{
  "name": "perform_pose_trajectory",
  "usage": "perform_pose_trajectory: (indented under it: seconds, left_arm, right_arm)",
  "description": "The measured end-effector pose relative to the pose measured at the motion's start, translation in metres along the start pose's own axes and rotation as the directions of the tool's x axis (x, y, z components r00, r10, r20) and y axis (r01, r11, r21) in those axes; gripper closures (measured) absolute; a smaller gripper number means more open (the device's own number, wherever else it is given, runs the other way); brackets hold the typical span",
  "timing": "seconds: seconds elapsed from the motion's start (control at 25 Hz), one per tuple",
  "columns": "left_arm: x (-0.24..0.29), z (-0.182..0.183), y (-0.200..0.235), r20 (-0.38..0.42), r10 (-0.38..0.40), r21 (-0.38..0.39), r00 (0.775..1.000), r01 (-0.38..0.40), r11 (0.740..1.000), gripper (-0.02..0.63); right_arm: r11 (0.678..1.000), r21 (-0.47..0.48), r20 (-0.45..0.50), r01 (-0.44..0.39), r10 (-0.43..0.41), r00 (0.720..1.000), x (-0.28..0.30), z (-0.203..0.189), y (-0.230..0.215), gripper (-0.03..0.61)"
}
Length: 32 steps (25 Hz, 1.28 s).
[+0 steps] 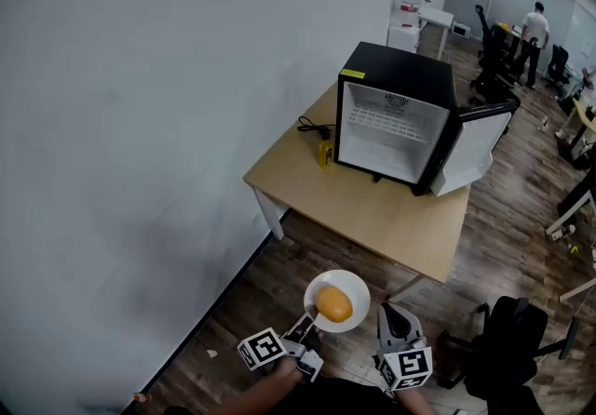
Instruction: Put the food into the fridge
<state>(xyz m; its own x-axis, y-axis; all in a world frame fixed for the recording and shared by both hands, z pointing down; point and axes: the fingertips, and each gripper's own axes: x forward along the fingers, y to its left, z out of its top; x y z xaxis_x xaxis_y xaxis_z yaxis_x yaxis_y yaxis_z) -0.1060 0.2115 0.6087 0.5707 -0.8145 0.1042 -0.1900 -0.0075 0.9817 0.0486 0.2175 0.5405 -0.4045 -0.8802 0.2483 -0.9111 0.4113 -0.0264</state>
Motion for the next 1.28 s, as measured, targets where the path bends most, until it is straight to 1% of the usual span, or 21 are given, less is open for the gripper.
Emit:
perform_pose_trajectory:
  seconds: [0.12, 0.28, 0.36, 0.48, 0.56, 0.76, 0.88, 1.0, 1.12, 1.28]
  left_arm:
    - [0.022, 0.021, -0.002, -0.045, 0.011, -0.014, 0.999, -0.012, 1.0, 0.591]
    - [0.05, 0.051, -0.001, -0.087, 0.009, -0.002, 0.996, -0.009, 1.0, 0.591]
    - [0.059, 0.065, 0.001, -0.104, 0.008, 0.005, 0.995, -0.008, 1.0, 0.591]
    - [0.071, 0.085, 0.001, -0.125, 0.002, -0.005, 0.992, -0.002, 1.0, 0.591]
    - [0.084, 0.098, 0.001, -0.135, -0.002, 0.006, 0.991, 0.003, 1.0, 0.591]
    - [0.101, 0.114, 0.009, -0.133, 0.015, -0.008, 0.991, -0.016, 1.0, 0.591]
    - [0.12, 0.126, 0.01, -0.137, 0.013, -0.004, 0.99, -0.014, 1.0, 0.591]
    - [0.139, 0.134, 0.008, -0.136, 0.017, -0.019, 0.991, -0.02, 1.0, 0.591]
    - [0.158, 0.144, 0.007, -0.126, 0.025, -0.021, 0.992, -0.028, 0.999, 0.591]
    - [0.19, 0.162, 0.001, -0.118, 0.026, 0.005, 0.993, -0.025, 1.0, 0.591]
  right_arm:
    - [1.0, -0.01, -0.013, 0.03, -0.03, 0.999, 0.026, 0.008, 0.001, 0.518]
    - [0.998, -0.024, -0.017, 0.066, -0.067, 0.998, 0.063, 0.016, 0.002, 0.518]
    - [0.996, -0.009, -0.007, 0.089, -0.089, 0.996, 0.078, 0.022, 0.001, 0.518]
    - [0.991, 0.002, 0.012, 0.134, -0.134, 0.991, 0.099, 0.032, -0.005, 0.518]
    - [0.988, 0.014, 0.016, 0.156, -0.157, 0.988, 0.112, 0.035, -0.011, 0.518]
    - [0.983, 0.021, -0.025, 0.18, -0.18, 0.983, 0.126, 0.031, -0.021, 0.518]
    - [0.982, 0.034, -0.025, 0.186, -0.185, 0.982, 0.142, 0.031, -0.032, 0.518]
    - [0.983, 0.029, -0.028, 0.183, -0.182, 0.983, 0.16, 0.029, -0.044, 0.518]
    - [0.985, -0.009, -0.011, 0.17, -0.17, 0.985, 0.182, 0.038, -0.054, 0.518]
    - [0.986, -0.006, 0.022, 0.164, -0.164, 0.986, 0.214, 0.057, -0.076, 0.518]
